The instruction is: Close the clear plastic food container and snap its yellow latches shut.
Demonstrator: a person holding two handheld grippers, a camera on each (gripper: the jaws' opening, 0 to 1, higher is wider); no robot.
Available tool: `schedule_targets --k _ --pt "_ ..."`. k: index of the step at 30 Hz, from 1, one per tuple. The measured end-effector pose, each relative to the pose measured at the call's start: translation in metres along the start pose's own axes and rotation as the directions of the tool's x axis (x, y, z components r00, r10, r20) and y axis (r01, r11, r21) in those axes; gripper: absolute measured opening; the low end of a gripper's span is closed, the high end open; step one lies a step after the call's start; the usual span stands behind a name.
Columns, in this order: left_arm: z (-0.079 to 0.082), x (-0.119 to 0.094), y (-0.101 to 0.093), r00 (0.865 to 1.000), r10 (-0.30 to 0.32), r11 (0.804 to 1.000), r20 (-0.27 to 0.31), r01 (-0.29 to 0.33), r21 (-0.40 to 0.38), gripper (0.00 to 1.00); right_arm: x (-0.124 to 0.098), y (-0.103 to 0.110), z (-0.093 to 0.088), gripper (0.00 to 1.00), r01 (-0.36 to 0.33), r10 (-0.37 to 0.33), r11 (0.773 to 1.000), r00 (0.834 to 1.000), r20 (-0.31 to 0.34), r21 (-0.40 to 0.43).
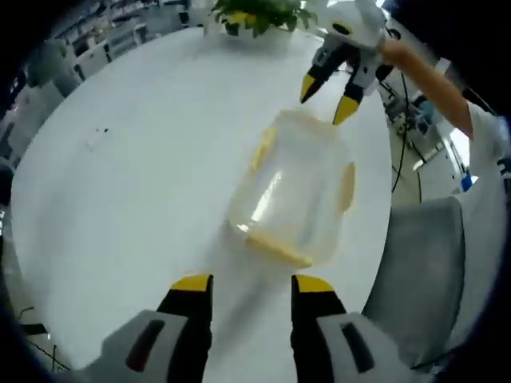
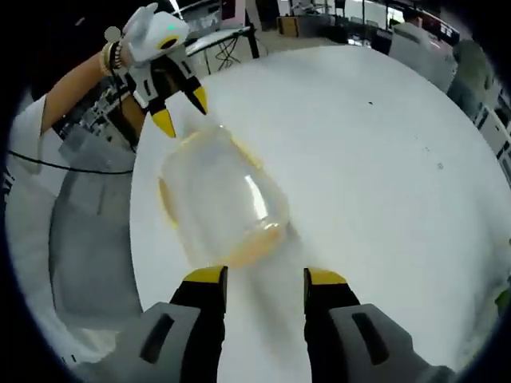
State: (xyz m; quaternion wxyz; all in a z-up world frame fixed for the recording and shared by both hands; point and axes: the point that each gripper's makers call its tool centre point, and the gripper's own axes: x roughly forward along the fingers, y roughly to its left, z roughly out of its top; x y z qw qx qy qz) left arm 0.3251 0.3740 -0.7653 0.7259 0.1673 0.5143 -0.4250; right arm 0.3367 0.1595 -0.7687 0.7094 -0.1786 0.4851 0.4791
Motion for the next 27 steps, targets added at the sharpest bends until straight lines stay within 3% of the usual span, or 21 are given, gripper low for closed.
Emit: schedule_targets --k 2,3,4,6,8,10,11,12,14,19,23,27 --pt "0.004 -0.001 -0.008 0.999 -0.036 0.994 0.037 0.039 -0.100 0.37 -0.001 0.002 0.003 0.38 -0.005 0.005 0.998 1.000 0.006 0.055" --pt "0.009 -0.002 -0.015 0.995 -0.059 0.974 0.083 0.076 -0.214 0.40 -0.002 0.004 0.005 0.41 -0.018 0.017 0.997 1.000 0.012 0.078" --pt "0.012 -0.003 -0.016 0.992 -0.062 0.960 0.111 0.090 -0.267 0.43 -0.001 0.005 0.006 0.42 -0.026 0.025 0.996 1.000 0.013 0.083" --pt "0.015 -0.004 -0.023 0.986 -0.075 0.904 0.150 0.131 -0.408 0.47 0.000 0.011 0.004 0.44 -0.057 0.057 0.987 0.998 0.001 0.150" --pt "0.020 -0.003 -0.029 0.976 -0.087 0.834 0.200 0.181 -0.521 0.47 0.001 0.016 0.007 0.42 -0.081 0.079 0.972 0.997 0.019 0.219" --pt "0.019 -0.001 -0.031 0.973 -0.082 0.751 0.213 0.201 -0.629 0.43 0.001 0.020 0.016 0.41 -0.129 0.112 0.941 0.991 0.071 0.312" --pt "0.018 0.000 -0.031 0.972 -0.083 0.733 0.219 0.208 -0.648 0.41 0.001 0.021 0.020 0.41 -0.161 0.132 0.917 0.986 0.101 0.366" --pt "0.017 0.002 -0.030 0.973 -0.070 0.703 0.218 0.203 -0.681 0.39 0.002 0.020 0.022 0.40 -0.176 0.140 0.900 0.983 0.119 0.399" --pt "0.012 0.005 -0.029 0.977 -0.063 0.693 0.203 0.189 -0.696 0.39 0.003 0.021 0.023 0.38 -0.199 0.151 0.869 0.979 0.140 0.453" --pt "0.010 0.010 -0.035 0.980 -0.079 0.666 0.184 0.189 -0.722 0.38 0.011 0.026 0.021 0.37 -0.230 0.185 0.833 0.973 0.140 0.503" --pt "0.008 0.017 -0.035 0.986 -0.071 0.664 0.152 0.160 -0.731 0.33 0.019 0.028 0.017 0.36 -0.209 0.178 0.835 0.978 0.109 0.509" --pt "0.011 0.019 -0.037 0.987 -0.071 0.677 0.142 0.152 -0.720 0.30 0.023 0.029 0.015 0.35 -0.202 0.180 0.841 0.979 0.092 0.503"
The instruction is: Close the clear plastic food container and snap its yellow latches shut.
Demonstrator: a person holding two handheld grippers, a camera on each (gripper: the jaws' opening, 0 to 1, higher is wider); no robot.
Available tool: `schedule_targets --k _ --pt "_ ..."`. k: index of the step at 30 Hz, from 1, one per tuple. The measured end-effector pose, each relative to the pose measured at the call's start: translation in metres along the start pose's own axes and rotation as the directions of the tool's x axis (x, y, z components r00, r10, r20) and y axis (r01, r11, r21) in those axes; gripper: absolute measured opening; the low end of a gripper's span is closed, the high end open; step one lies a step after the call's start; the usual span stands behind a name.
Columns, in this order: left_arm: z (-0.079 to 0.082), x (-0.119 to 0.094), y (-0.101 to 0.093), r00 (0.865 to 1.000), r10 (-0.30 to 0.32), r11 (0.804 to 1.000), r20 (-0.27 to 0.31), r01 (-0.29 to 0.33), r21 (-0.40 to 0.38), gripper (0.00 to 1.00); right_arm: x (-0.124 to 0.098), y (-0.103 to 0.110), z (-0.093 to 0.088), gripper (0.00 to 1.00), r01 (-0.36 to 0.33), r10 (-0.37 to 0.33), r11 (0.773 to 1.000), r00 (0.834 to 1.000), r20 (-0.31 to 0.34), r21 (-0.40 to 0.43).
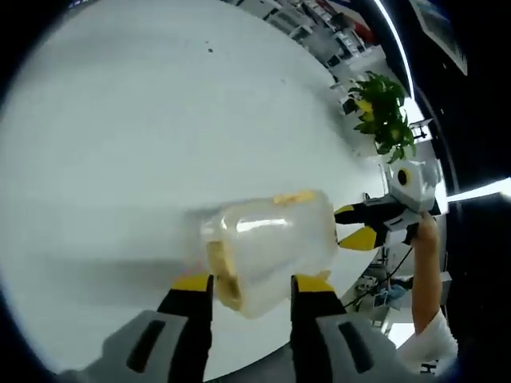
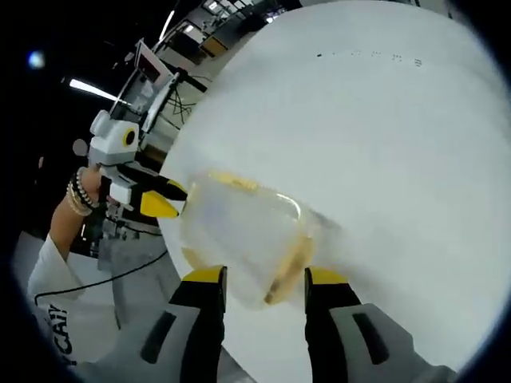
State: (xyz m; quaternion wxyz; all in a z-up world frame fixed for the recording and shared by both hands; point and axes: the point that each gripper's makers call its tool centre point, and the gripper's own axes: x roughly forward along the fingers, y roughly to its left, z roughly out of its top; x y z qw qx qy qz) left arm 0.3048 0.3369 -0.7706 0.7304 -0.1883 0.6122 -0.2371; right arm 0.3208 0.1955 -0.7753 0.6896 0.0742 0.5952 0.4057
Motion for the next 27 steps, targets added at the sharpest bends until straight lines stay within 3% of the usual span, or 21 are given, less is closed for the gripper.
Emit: schedule_targets --k 7,18,27 --pt "0.001 0.003 0.006 0.999 0.048 0.999 -0.008 -0.048 0.022 0.25 0.005 -0.005 -0.001 0.31 0.052 -0.053 0.998 0.998 -0.020 -0.039" --pt "0.000 0.006 0.012 0.993 0.109 0.987 -0.037 -0.104 0.125 0.17 0.004 -0.009 0.001 0.28 0.089 -0.091 0.994 0.996 -0.017 -0.064" --pt "-0.002 0.007 0.010 0.992 0.112 0.987 -0.050 -0.105 0.121 0.17 0.004 -0.009 0.001 0.27 0.090 -0.091 0.994 0.996 -0.015 -0.067"
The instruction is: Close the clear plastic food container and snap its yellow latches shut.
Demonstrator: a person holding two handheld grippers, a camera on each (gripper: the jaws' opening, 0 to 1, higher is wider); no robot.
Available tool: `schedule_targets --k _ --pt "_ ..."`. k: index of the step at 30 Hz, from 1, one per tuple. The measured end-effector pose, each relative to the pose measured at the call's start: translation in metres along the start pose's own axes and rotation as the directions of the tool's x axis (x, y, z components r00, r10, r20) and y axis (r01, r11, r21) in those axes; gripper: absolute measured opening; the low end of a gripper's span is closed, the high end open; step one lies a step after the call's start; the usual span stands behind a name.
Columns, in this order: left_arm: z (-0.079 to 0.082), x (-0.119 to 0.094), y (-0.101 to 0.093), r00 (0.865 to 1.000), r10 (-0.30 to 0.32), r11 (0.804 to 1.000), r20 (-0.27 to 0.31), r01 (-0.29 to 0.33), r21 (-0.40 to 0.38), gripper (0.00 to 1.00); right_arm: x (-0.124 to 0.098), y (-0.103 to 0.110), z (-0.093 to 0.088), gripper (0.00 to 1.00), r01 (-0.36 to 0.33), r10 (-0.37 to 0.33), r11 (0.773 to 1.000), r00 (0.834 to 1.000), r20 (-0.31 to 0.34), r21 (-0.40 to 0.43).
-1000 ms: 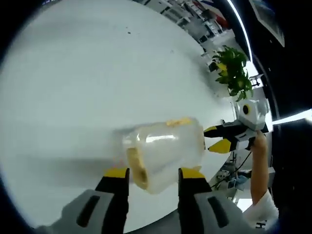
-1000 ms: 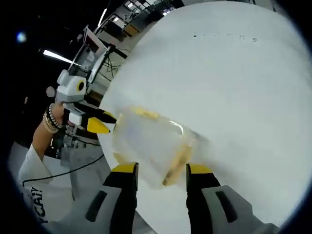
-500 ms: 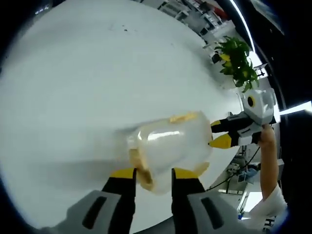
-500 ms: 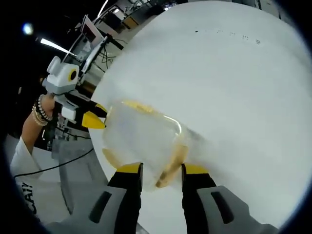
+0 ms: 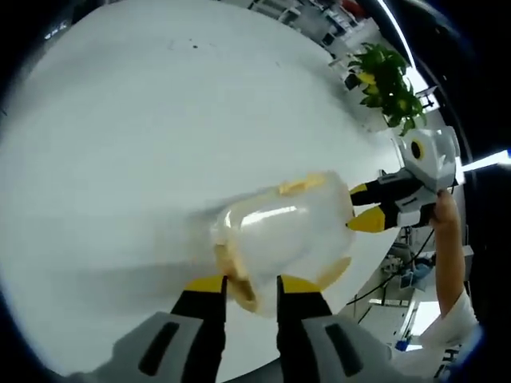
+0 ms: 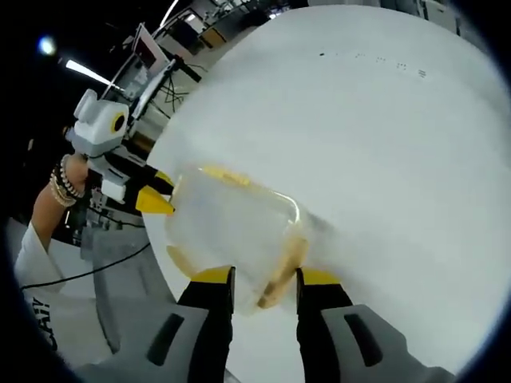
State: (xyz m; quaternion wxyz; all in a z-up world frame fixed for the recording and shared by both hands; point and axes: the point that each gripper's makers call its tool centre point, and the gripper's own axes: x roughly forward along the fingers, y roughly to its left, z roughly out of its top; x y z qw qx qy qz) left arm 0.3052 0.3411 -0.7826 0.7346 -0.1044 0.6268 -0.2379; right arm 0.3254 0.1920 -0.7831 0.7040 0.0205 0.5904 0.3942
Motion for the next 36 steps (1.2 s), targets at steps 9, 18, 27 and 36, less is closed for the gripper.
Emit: schedule_targets --k 9,18,27,36 --pt "-0.0003 0.0006 -0.0006 1.000 -0.008 1.000 -0.005 0.008 0.003 0.15 0.0003 0.0003 -0.0002 0.26 0.001 -0.001 1.000 1.000 -0.003 0.005" --pt "0.0030 -0.0003 -0.0060 1.000 -0.011 0.999 -0.007 0.011 0.030 0.14 0.0005 0.0014 0.0004 0.26 0.003 -0.003 1.000 1.000 -0.002 0.007" --pt "-0.0013 -0.0005 -0.0094 1.000 -0.014 0.999 -0.012 0.014 0.036 0.14 0.0006 0.0010 0.0002 0.26 0.000 0.000 1.000 1.000 0.001 0.014" --pt "-0.0053 -0.0002 -0.0088 1.000 -0.018 0.999 -0.009 0.018 0.031 0.14 0.0004 0.0003 -0.0004 0.25 -0.009 0.009 1.000 1.000 0.013 0.024"
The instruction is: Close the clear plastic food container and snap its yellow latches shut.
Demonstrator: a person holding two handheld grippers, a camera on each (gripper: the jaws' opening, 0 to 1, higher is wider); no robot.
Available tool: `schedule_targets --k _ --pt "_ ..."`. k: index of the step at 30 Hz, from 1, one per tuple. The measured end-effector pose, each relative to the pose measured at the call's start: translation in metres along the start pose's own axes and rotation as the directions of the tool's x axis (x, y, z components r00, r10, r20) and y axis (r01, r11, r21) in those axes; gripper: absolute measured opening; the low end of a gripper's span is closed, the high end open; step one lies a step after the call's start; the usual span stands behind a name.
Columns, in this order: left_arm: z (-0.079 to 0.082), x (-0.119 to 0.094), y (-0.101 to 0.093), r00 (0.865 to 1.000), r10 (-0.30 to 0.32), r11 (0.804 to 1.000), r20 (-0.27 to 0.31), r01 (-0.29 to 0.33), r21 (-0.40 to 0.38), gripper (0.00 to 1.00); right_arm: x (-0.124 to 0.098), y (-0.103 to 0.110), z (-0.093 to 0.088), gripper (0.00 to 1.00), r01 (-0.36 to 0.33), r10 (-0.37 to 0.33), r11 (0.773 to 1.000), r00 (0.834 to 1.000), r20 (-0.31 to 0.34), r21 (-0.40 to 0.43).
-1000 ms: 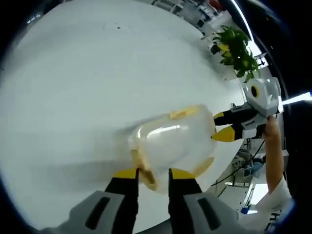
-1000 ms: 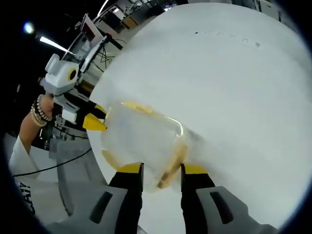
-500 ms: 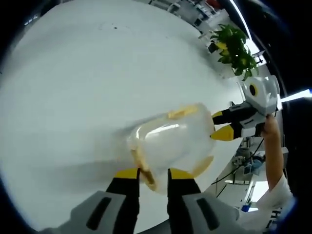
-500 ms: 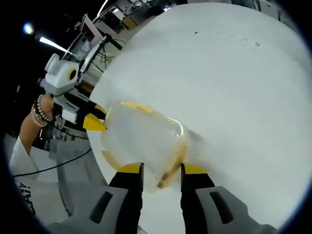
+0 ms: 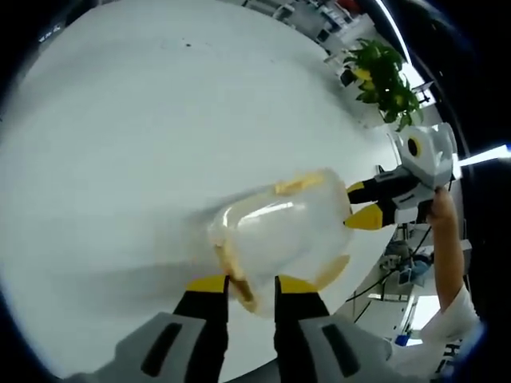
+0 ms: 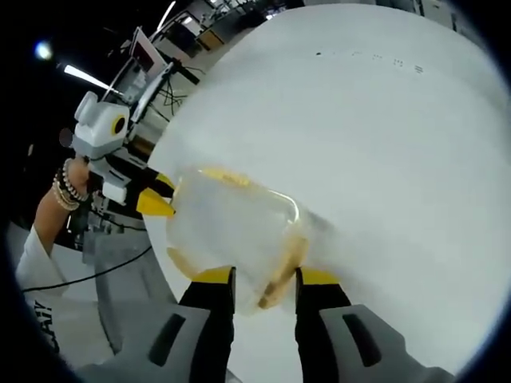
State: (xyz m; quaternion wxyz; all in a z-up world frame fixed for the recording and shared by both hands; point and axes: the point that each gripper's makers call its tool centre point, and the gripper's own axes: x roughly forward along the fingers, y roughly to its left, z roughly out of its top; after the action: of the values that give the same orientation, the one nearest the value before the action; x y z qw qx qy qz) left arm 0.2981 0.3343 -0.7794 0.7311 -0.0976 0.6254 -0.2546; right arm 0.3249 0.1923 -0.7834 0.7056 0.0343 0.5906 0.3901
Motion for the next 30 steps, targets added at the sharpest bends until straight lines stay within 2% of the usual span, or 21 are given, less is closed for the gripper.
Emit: schedule_targets --k 5,11,13,19,20,21,30 --pt "-0.0009 0.0004 0.0005 1.000 -0.004 1.000 -0.003 0.004 -0.001 0.14 -0.0010 -0.0018 -0.0002 0.23 -0.023 0.023 0.999 1.000 0.013 0.024" --pt "-0.0016 0.0006 0.0017 1.000 -0.004 1.000 -0.003 0.004 0.003 0.14 -0.0004 -0.0014 0.0003 0.23 -0.025 0.025 0.999 1.000 -0.006 0.036" --pt "-0.0014 0.0006 0.0019 1.000 -0.003 1.000 -0.002 0.003 0.003 0.14 0.0002 -0.0015 -0.0002 0.23 -0.035 0.035 0.997 0.999 -0.008 0.070" --pt "-0.0003 0.0004 0.0031 1.000 -0.004 1.000 -0.002 0.004 0.001 0.14 0.0006 -0.0019 -0.0002 0.20 -0.047 0.047 0.997 0.999 -0.010 0.068" --pt "-0.0002 0.0001 0.0036 1.000 0.000 1.000 -0.004 0.000 0.007 0.14 0.0027 0.0012 -0.0006 0.20 -0.063 0.067 0.983 0.998 -0.013 0.173" --pt "0.0004 0.0001 0.0033 1.000 -0.002 1.000 -0.005 0.002 0.008 0.14 0.0011 -0.0039 0.0027 0.20 -0.087 0.087 0.990 0.996 -0.001 0.111" --pt "0.0024 -0.0005 0.0037 1.000 -0.003 1.000 -0.004 0.004 0.013 0.14 0.0013 0.0017 0.0053 0.21 -0.074 0.073 0.992 0.997 0.008 0.104"
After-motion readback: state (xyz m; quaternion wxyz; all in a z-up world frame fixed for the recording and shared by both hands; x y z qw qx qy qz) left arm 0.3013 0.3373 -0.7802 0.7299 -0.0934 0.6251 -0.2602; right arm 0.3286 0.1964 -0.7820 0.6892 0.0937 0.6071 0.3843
